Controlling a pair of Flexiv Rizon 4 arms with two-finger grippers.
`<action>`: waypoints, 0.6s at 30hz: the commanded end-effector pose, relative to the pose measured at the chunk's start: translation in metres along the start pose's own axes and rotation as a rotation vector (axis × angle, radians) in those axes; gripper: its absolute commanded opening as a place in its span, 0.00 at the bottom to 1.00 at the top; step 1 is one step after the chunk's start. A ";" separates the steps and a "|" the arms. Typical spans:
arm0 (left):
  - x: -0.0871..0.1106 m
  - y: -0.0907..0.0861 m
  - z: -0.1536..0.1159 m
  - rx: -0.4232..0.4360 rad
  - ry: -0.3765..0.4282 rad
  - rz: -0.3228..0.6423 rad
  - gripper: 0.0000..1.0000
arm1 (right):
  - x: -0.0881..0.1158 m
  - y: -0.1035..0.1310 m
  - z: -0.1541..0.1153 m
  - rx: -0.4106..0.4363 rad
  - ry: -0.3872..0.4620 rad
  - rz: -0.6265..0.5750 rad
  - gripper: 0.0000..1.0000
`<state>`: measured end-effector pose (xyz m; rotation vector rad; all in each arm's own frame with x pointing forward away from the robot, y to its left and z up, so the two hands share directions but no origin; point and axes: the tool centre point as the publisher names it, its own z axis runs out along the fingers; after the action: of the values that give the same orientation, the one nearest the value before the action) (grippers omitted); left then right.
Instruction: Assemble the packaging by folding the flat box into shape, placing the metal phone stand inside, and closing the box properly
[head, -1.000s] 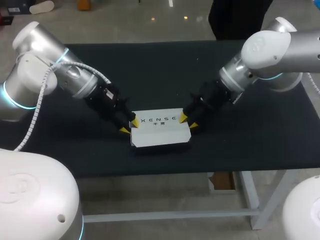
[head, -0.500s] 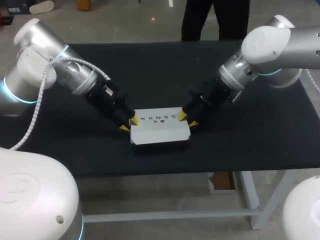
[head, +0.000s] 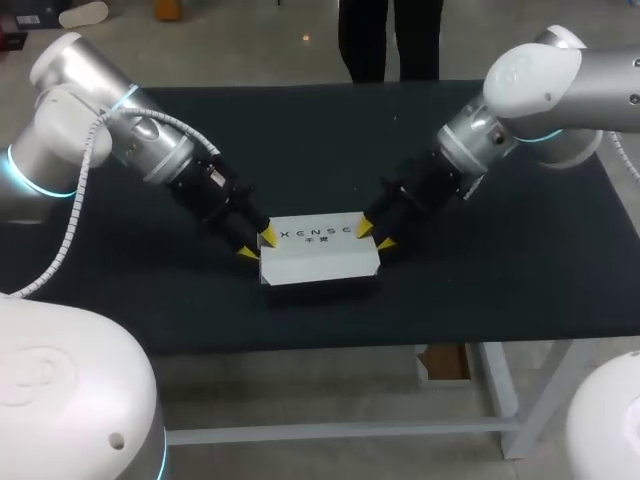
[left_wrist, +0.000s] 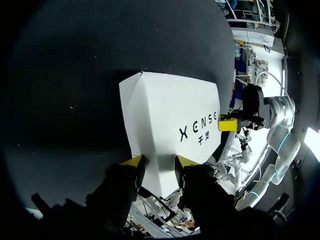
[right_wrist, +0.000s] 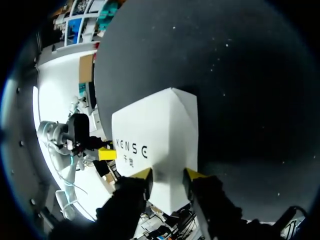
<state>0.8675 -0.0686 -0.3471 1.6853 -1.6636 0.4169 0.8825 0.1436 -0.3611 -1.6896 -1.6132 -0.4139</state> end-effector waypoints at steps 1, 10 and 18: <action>0.012 -0.009 0.009 -0.031 0.003 -0.001 0.41 | 0.012 0.007 0.011 0.022 0.006 -0.002 0.43; 0.012 -0.011 0.006 -0.041 0.010 -0.011 0.42 | 0.013 0.008 0.010 0.029 0.015 0.008 0.42; 0.015 -0.011 0.001 -0.058 0.017 -0.013 0.43 | 0.014 0.008 0.008 0.033 0.024 0.013 0.42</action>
<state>0.8750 -0.0674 -0.3423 1.6576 -1.6358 0.3863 0.8884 0.1450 -0.3595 -1.6763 -1.5838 -0.4043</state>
